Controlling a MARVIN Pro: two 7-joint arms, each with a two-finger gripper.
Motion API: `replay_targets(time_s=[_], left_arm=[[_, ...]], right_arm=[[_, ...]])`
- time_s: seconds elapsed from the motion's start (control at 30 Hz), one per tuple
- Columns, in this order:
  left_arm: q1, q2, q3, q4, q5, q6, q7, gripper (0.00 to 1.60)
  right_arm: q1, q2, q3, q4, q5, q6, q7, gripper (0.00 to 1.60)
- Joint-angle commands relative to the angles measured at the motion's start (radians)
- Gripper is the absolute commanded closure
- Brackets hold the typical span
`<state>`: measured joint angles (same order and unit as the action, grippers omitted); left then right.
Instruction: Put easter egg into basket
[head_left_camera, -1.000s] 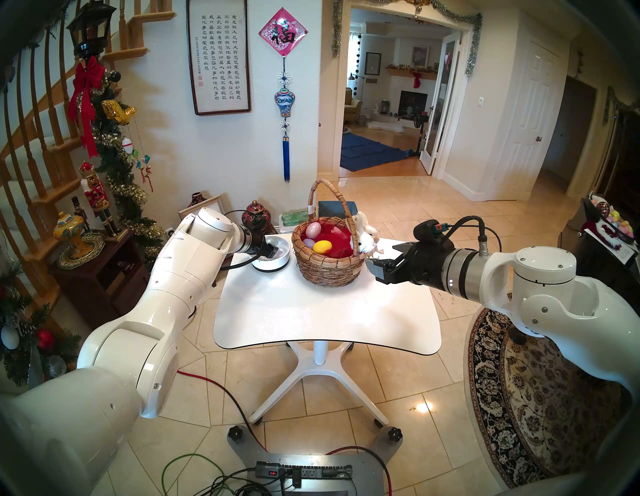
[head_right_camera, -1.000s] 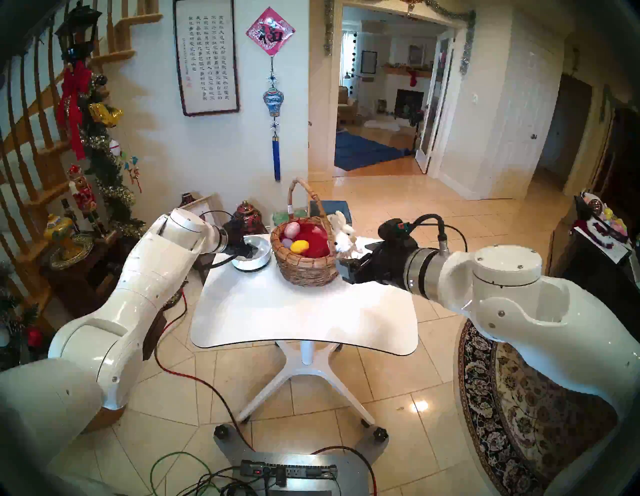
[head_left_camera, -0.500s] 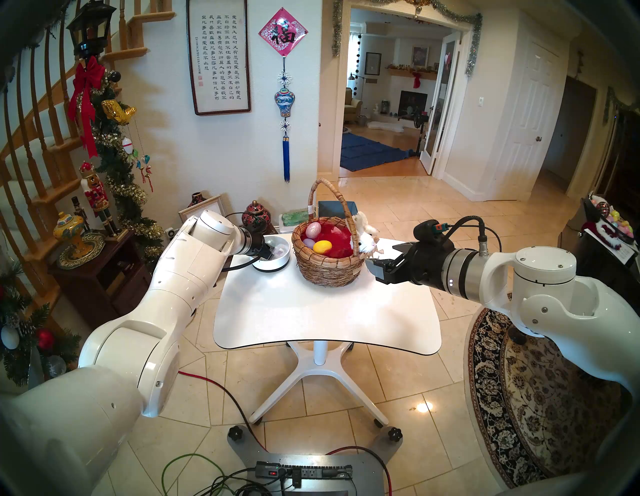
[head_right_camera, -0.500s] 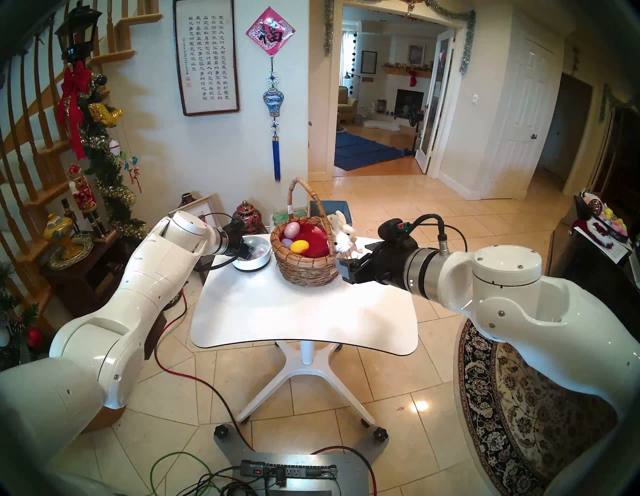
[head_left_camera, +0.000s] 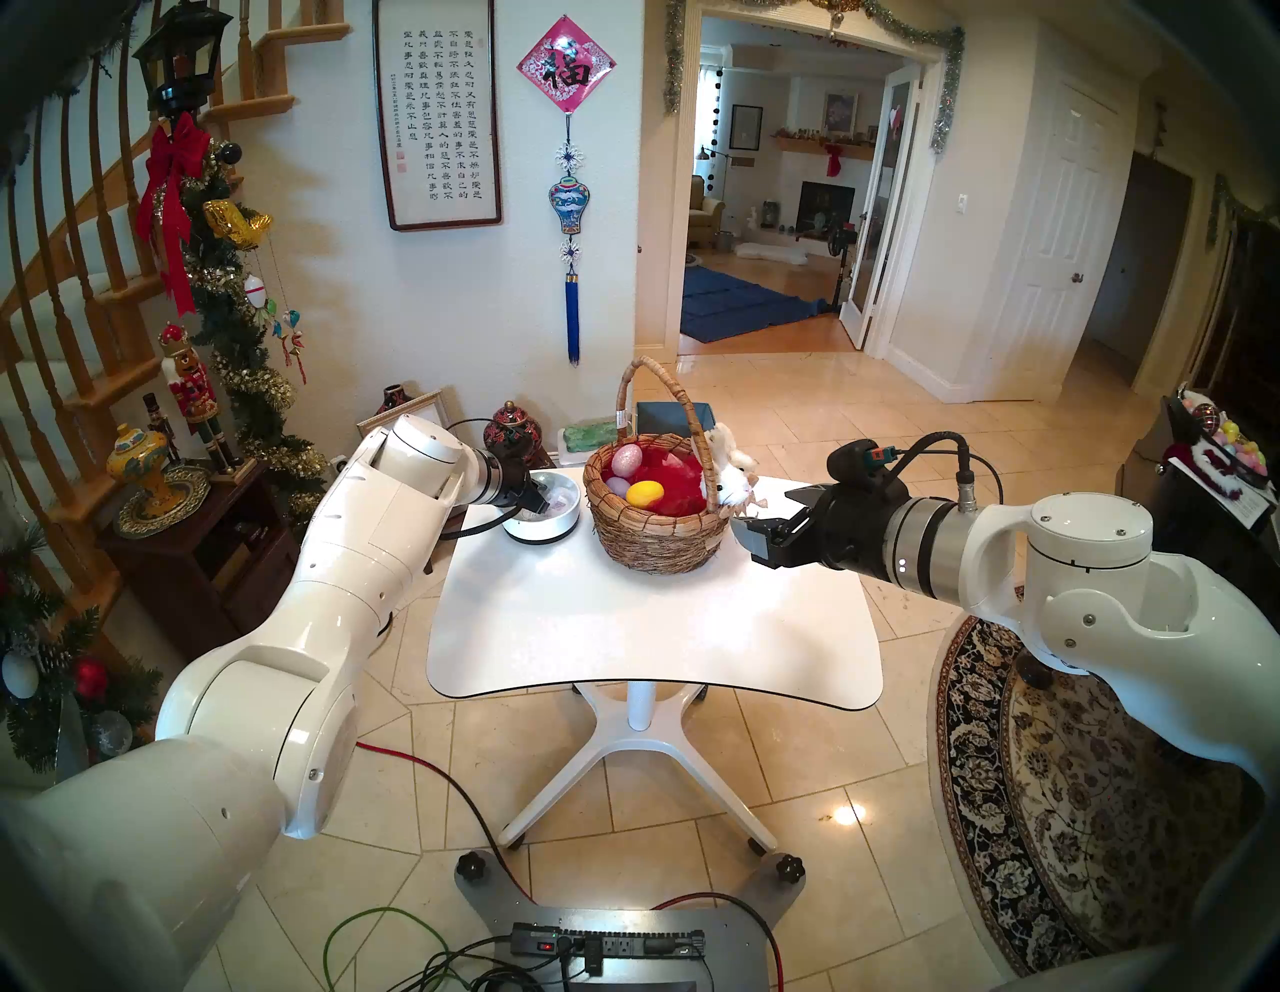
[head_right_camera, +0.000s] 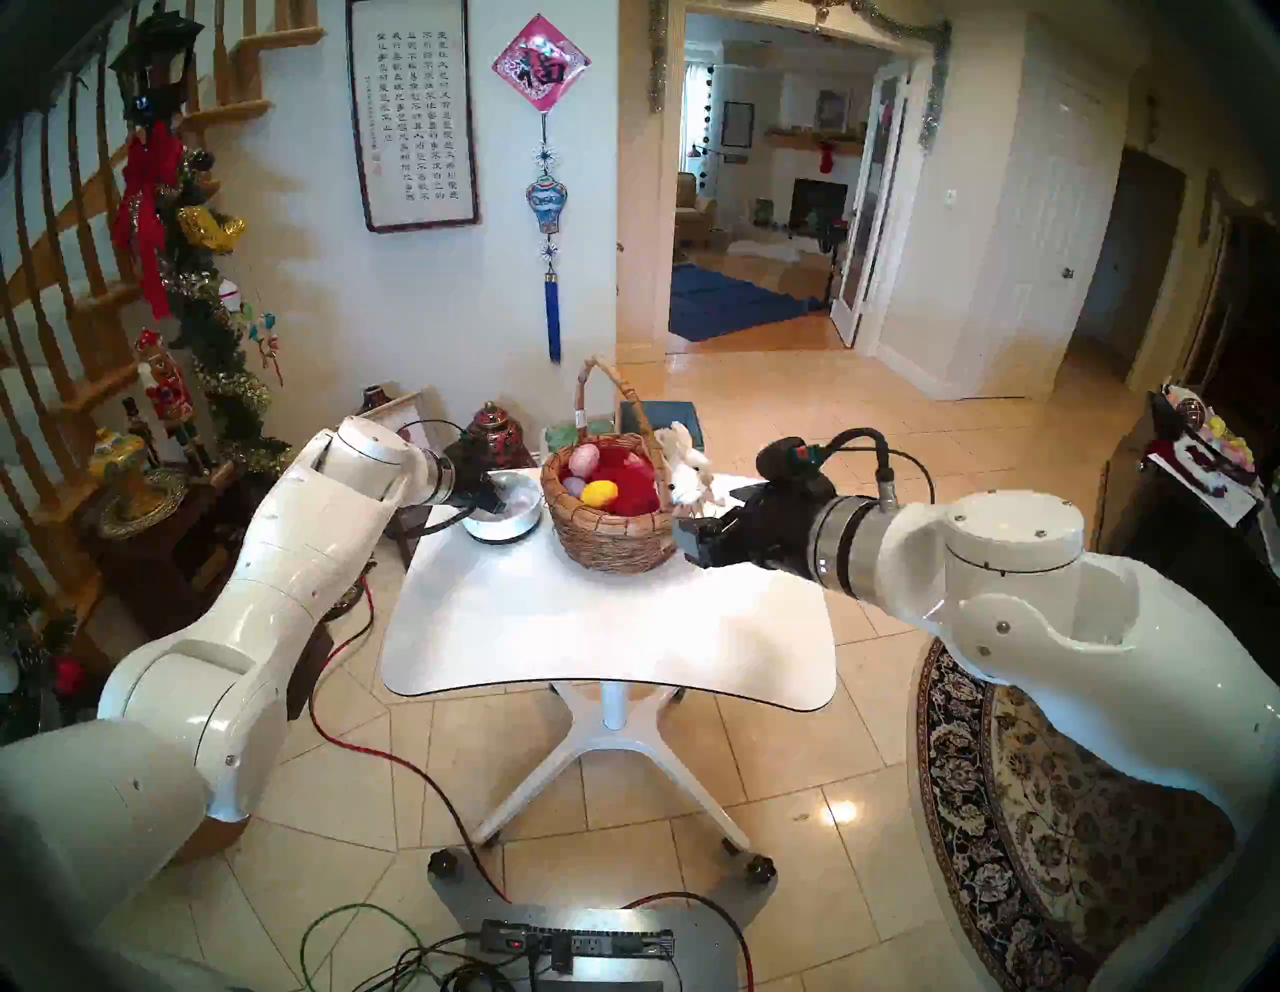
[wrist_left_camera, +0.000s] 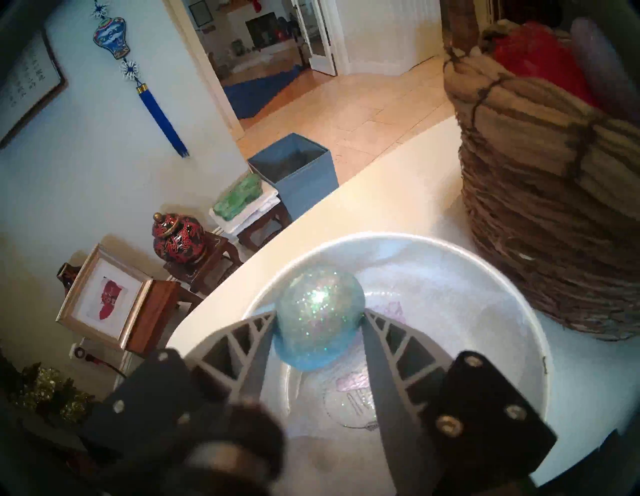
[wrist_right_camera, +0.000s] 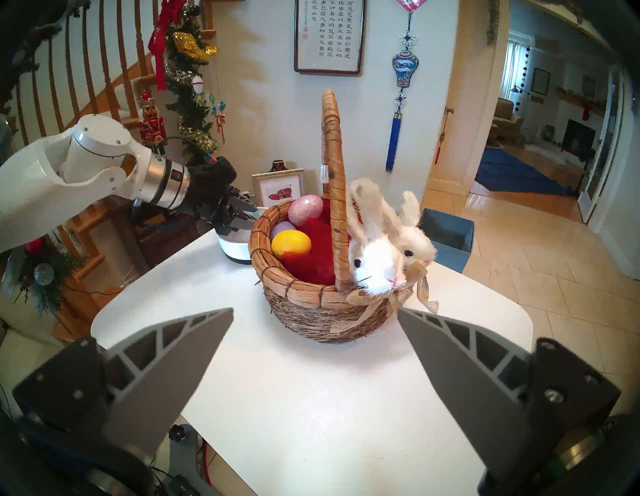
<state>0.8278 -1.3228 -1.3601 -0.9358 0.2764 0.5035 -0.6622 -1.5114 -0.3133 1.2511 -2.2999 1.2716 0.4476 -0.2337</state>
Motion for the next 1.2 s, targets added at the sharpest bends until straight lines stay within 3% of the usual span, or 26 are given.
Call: replay_targets(time_s=[0.0,0.37,0.63,0.87,1.17], left_arm=[[0.022,0.017,-0.051,-0.105,-0.038,0.044,-0.019,1.03],[0.089,0.032,-0.135,-0.274,-0.110,0.131,-0.079,1.03],[0.113,0.009,-0.215,-0.370,-0.201,0.168,-0.130,1.02],[0.123,0.010,-0.203,-0.436,-0.226,0.198,-0.192,0.98],[0.121,-0.004,-0.142,-0.480,-0.224,0.194,-0.244,0.96]], right_arm=[[0.010,-0.001,0.009,-0.001,-0.002,-0.003,0.000,0.00],[0.010,-0.001,0.009,-0.001,-0.002,-0.003,-0.001,0.00],[0.010,-0.001,0.009,-0.001,-0.002,-0.003,-0.001,0.00],[0.010,-0.001,0.009,-0.001,-0.002,-0.003,0.000,0.00],[0.010,-0.001,0.009,-0.001,-0.002,-0.003,0.000,0.00]])
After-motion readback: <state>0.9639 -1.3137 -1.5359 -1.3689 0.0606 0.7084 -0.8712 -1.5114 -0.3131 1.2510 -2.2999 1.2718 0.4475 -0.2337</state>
